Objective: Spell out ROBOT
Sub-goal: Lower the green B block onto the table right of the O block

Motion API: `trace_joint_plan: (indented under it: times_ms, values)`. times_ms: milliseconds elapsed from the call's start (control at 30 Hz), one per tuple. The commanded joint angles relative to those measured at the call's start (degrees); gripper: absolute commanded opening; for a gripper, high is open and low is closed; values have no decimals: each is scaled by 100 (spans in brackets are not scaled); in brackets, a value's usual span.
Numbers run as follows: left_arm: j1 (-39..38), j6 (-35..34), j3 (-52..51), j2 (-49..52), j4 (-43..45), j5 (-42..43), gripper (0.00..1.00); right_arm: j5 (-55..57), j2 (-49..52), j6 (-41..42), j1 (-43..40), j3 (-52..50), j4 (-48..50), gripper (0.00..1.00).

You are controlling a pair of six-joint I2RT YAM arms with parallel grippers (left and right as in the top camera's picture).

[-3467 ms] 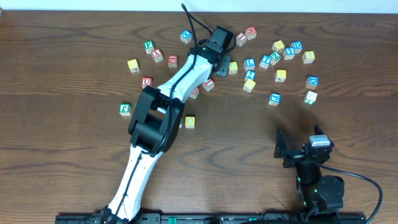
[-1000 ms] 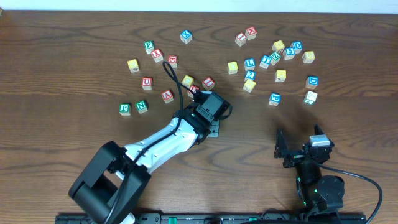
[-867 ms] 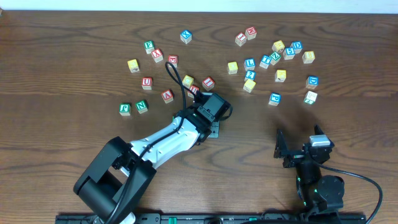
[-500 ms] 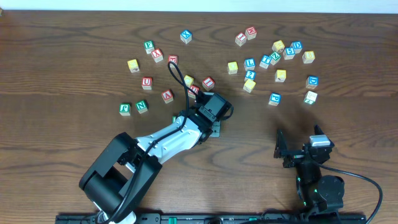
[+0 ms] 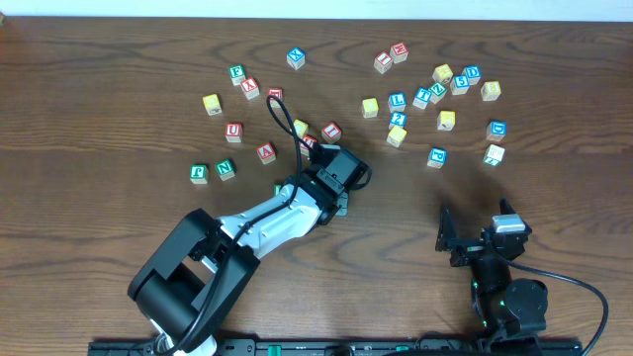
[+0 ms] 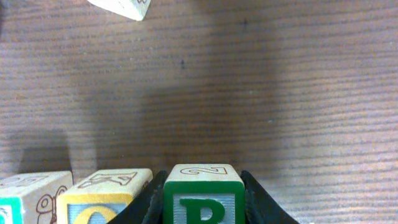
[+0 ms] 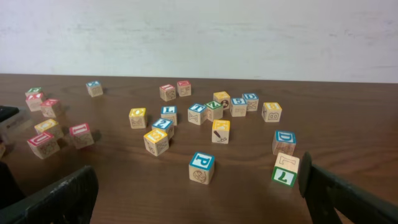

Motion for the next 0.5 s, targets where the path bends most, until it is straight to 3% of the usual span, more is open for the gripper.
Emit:
trace_joint_plan:
  times_ms: [0, 467]
  values:
    - [20, 101, -24, 85, 66, -236, 7, 9, -33, 37, -50, -7, -22, 99]
    - [-92, 144, -24, 195, 146, -273, 7, 9, -33, 37, -50, -7, -22, 99]
